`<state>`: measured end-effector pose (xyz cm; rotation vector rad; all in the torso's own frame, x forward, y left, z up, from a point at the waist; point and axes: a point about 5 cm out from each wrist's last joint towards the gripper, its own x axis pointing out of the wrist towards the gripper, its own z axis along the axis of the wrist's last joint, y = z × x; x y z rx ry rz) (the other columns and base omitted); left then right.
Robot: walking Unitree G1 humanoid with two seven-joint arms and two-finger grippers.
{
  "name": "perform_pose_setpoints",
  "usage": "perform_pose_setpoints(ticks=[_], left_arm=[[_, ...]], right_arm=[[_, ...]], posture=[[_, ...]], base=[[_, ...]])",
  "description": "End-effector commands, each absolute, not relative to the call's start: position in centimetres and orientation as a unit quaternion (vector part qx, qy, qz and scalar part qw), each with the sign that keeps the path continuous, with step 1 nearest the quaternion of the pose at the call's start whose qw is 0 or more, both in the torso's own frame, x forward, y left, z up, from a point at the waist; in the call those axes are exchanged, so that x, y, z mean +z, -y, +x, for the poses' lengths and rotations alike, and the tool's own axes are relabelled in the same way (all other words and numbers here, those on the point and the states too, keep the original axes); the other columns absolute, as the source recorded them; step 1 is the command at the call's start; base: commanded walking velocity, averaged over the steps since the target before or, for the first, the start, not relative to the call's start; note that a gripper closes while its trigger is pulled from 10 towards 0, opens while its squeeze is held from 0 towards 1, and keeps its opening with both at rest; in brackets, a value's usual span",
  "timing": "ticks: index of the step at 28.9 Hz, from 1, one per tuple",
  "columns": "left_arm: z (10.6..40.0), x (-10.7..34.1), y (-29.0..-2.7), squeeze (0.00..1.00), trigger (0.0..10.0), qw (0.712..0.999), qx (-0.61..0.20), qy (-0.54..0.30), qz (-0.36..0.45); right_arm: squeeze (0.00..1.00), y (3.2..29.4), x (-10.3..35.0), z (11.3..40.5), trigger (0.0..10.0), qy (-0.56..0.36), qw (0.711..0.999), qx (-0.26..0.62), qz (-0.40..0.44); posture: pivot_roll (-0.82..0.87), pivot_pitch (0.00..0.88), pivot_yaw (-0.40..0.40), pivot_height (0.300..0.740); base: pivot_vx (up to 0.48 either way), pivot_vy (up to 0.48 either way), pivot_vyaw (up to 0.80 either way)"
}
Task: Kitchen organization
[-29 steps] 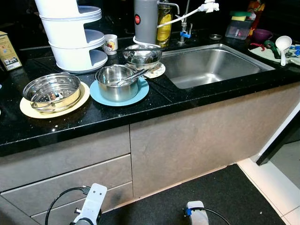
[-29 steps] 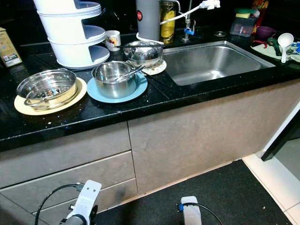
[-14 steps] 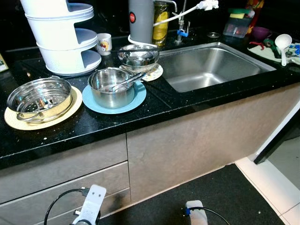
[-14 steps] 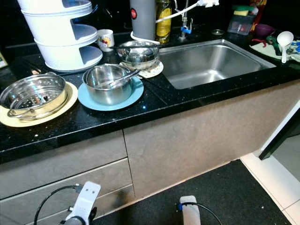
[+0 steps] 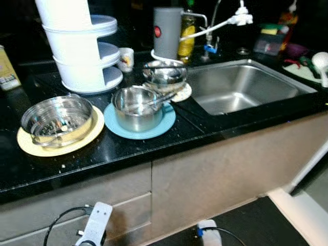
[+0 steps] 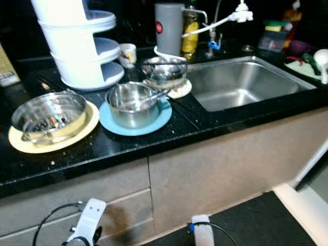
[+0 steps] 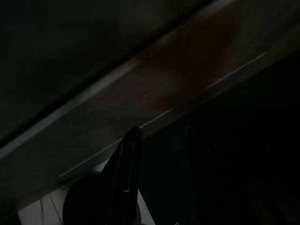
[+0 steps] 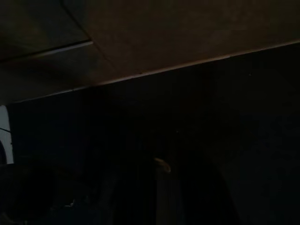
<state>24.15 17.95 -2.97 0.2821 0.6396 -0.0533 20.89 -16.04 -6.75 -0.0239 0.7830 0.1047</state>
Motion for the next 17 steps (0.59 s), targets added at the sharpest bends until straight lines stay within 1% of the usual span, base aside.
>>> perform_pose_setpoints(ticks=[1, 7, 15, 17], left_arm=[[23.6, -3.4, -18.1, 0.00, 10.0, 0.937, -0.029, -0.321, 0.137], [22.5, -4.1, -17.9, 0.00, 10.0, 0.931, -0.041, -0.330, 0.151], [22.1, -4.0, -17.7, 0.00, 10.0, 0.932, -0.055, -0.323, 0.157], [22.1, -3.6, -17.5, 0.00, 10.0, 0.934, -0.078, -0.311, 0.160]], right_arm=[[0.00, 15.9, -7.0, 20.5, 10.0, -0.389, 0.920, 0.051, -0.010], [0.00, 16.0, -7.3, 20.0, 10.0, -0.400, 0.915, 0.055, -0.012], [0.00, 16.4, -7.5, 19.6, 10.0, -0.404, 0.913, 0.056, -0.015], [0.00, 16.6, -7.5, 19.6, 10.0, -0.404, 0.913, 0.056, -0.016]], posture=[[-0.03, 0.113, -0.015, 0.740], [-0.03, 0.113, -0.020, 0.740], [-0.03, 0.116, -0.020, 0.740], [-0.03, 0.118, -0.019, 0.740]], base=[[0.000, 0.000, 0.00], [0.000, 0.000, 0.00], [0.000, 0.000, 0.00], [0.000, 0.000, 0.00]])
